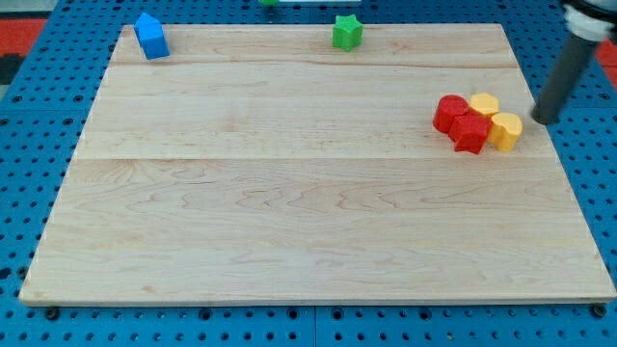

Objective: Move the yellow heart diagonally to the blue blocks

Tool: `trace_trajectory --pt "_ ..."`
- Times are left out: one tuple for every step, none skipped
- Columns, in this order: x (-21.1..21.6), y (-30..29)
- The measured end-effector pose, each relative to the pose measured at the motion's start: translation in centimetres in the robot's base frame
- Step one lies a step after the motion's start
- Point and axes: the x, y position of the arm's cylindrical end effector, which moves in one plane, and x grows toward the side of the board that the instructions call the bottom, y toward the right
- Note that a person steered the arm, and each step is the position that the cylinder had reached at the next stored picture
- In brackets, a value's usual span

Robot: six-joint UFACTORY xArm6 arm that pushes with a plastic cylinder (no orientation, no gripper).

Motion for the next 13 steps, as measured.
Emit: trace_trajectory --pt "3.5 3.1" --pt "4.3 2.3" --pt "2.4 -3.5" --pt "-0.3 -8.9" --pt "-3.0 -13.4" --pt "-5.9 -16.0" --pt "-7.2 -17.3" --pt "-5.6 -16.5" --pt "-3.7 -16.3" --pt "-3.0 -15.1" --pt "-1.6 -11.9" --pt "0.6 -15.2" --pt "1.3 -21.1"
